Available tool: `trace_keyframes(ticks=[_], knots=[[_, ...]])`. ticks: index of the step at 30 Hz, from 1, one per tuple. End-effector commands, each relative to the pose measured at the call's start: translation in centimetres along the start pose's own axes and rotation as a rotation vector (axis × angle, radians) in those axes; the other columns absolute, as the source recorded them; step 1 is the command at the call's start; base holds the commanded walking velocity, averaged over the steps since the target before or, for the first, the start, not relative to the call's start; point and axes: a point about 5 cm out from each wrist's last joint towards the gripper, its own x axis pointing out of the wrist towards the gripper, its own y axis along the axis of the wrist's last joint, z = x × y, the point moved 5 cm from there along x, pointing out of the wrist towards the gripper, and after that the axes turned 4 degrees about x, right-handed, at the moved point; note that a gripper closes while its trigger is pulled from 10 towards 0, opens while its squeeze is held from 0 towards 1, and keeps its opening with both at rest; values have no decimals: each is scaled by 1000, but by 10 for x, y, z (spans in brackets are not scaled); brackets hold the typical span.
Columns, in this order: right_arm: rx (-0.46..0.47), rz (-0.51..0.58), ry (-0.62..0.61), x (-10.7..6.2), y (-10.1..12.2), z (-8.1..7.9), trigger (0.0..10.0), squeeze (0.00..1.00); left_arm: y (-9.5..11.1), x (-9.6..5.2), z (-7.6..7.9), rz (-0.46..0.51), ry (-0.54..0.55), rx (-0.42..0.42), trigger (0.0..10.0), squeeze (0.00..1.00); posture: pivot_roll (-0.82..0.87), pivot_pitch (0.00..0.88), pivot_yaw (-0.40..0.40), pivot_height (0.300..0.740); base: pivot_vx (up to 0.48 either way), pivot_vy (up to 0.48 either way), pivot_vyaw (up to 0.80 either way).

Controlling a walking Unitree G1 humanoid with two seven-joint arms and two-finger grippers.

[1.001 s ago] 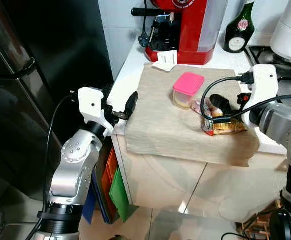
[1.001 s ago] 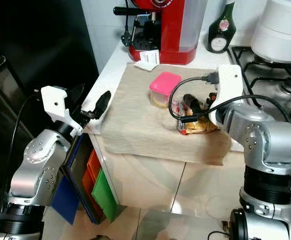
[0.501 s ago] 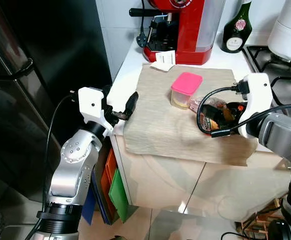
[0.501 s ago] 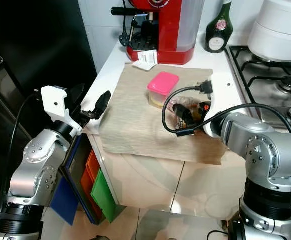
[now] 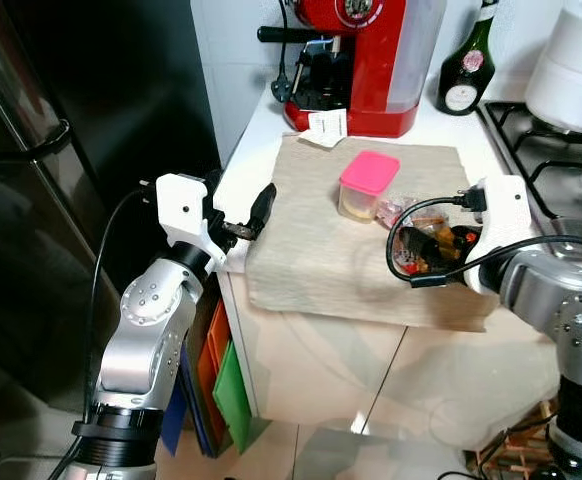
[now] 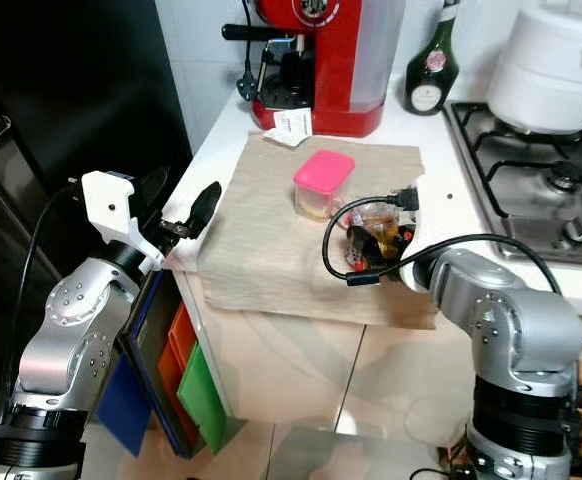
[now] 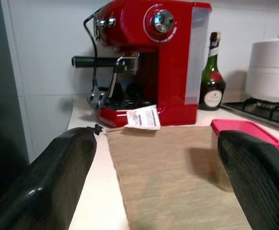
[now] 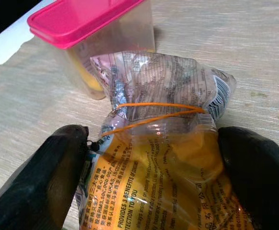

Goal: Restocking fridge

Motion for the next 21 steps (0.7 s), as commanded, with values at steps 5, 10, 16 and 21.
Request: trace_keyframes(ticks=[5, 10, 16, 21], knots=[[110, -228, -20, 24, -67, 3, 10000, 0, 3, 3, -3, 0, 2, 19, 10000, 0, -129, 0, 71, 740, 0, 0, 0], [132, -239, -43, 33, -80, 5, 0, 0, 4, 3, 1, 1, -18, 23, 10000, 0, -126, 0, 60, 740, 0, 0, 0], [191, -231, -75, 42, -93, 13, 0, 0, 9, 7, 4, 24, -17, 42, 10000, 0, -91, 0, 34, 740, 0, 0, 0], [196, -216, -79, 45, -98, 14, 0, 0, 10, 7, 1, 25, 1, 40, 10000, 0, -99, 0, 32, 740, 0, 0, 0]])
